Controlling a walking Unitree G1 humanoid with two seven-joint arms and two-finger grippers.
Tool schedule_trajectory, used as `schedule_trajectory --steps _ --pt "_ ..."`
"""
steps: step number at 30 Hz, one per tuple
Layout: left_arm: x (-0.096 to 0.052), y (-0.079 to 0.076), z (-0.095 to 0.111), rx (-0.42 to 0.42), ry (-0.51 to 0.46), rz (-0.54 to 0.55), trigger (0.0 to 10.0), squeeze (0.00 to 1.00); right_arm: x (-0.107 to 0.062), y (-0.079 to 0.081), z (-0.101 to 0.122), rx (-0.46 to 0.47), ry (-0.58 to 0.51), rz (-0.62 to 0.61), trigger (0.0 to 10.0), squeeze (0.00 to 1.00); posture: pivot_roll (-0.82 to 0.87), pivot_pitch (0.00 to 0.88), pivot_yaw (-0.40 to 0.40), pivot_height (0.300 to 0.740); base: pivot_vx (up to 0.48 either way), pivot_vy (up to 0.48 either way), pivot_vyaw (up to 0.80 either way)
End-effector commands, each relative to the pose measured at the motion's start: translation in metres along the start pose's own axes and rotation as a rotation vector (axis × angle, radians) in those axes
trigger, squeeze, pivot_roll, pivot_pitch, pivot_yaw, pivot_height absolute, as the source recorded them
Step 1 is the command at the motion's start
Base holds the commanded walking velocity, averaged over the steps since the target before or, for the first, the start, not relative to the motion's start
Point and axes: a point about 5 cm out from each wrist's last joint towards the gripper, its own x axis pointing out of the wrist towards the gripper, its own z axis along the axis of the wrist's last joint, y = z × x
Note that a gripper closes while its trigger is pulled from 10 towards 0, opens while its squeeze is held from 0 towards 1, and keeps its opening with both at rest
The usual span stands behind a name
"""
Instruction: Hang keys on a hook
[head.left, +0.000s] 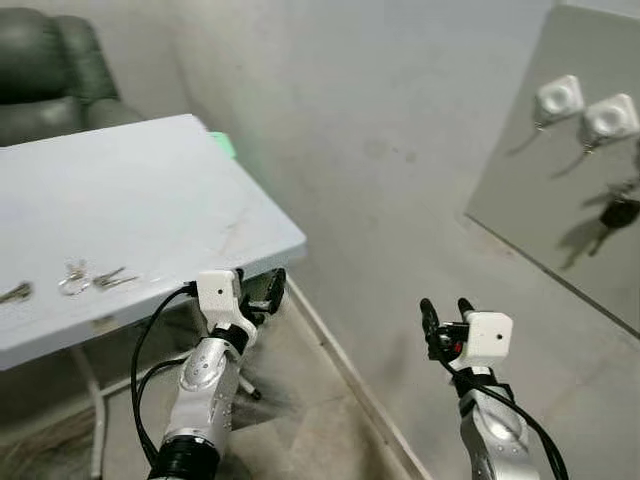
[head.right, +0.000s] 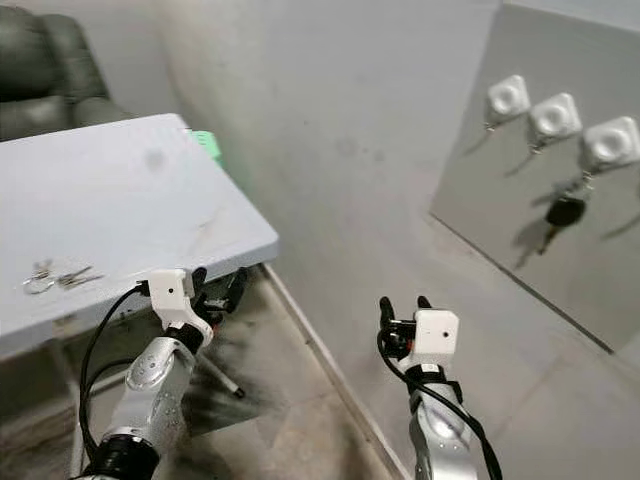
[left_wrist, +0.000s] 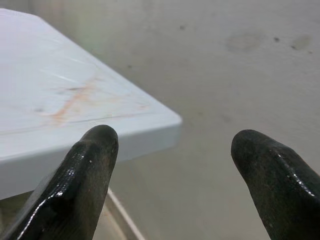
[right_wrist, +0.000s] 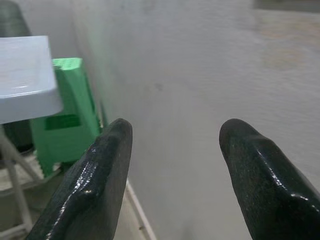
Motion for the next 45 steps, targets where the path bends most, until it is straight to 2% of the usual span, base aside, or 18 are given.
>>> schedule_trajectory --steps 1,14,30,32,45 --pt "-0.0003 -0.0005 0.0016 0.009 -0.010 0.001 10.0 0.00 0.0022 -0.0009 0.0016 0.002 -0.007 -0.001 10.0 0.00 -0.01 0.000 -0.031 0.740 0.000 0.000 0.80" --pt "-0.0034 0.0005 0.0003 0.002 -0.011 0.015 10.0 0.00 0.0016 0.0003 0.0011 -0.013 -0.004 0.016 10.0 0.00 -0.01 0.000 -0.042 0.740 0.000 0.000 0.80" --pt "-0.0051 0.0005 -0.0011 -0.003 0.001 0.025 10.0 0.00 0.0019 0.0009 0.0008 0.015 -0.002 0.018 10.0 0.00 -0.01 0.000 -0.042 0.740 0.000 0.000 0.79" --pt "-0.0050 0.0006 -0.0013 -0.005 0.003 0.026 10.0 0.00 0.0018 0.0014 -0.0005 0.072 0.002 0.008 10.0 0.00 -0.01 0.000 -0.042 0.740 0.000 0.000 0.00" --pt "-0.0047 -0.0001 -0.0004 -0.023 -0.001 0.022 10.0 0.00 0.0026 0.0003 0.0018 0.070 -0.009 0.012 10.0 0.00 -0.01 0.000 -0.042 0.740 0.000 0.000 0.00"
